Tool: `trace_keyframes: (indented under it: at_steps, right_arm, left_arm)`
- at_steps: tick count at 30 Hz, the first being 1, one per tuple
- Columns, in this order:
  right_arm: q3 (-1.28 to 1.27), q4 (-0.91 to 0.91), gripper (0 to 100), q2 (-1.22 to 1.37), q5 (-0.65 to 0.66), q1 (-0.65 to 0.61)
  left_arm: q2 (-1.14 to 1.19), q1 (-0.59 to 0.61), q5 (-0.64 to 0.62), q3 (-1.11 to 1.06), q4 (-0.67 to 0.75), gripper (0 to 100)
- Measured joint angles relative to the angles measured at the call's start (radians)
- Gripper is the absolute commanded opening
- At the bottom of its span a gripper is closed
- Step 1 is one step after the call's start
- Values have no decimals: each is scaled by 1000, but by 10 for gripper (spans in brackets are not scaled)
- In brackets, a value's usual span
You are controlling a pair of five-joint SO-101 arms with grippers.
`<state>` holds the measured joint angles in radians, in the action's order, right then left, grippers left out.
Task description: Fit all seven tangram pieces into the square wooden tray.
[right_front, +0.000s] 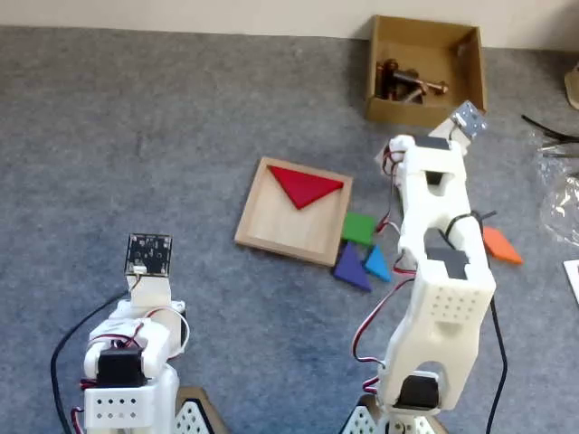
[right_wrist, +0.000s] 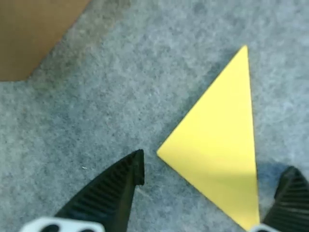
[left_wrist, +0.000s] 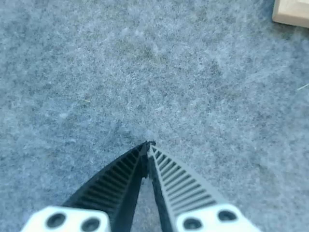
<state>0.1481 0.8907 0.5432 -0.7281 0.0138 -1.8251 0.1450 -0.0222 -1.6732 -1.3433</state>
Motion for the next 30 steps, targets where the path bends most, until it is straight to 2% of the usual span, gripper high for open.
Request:
trace_keyframes:
  at_steps: [20, 26, 30]
  right_arm:
    - [-2, 0, 390, 0, 0, 28]
    - [-3, 0, 265, 0, 0, 29]
    - [-3, 0, 210, -2, 86, 37]
  left_arm:
    - [0, 0, 0, 0, 0, 7]
    - [0, 0, 0, 0, 0, 7]
    - [0, 0, 0, 0, 0, 7]
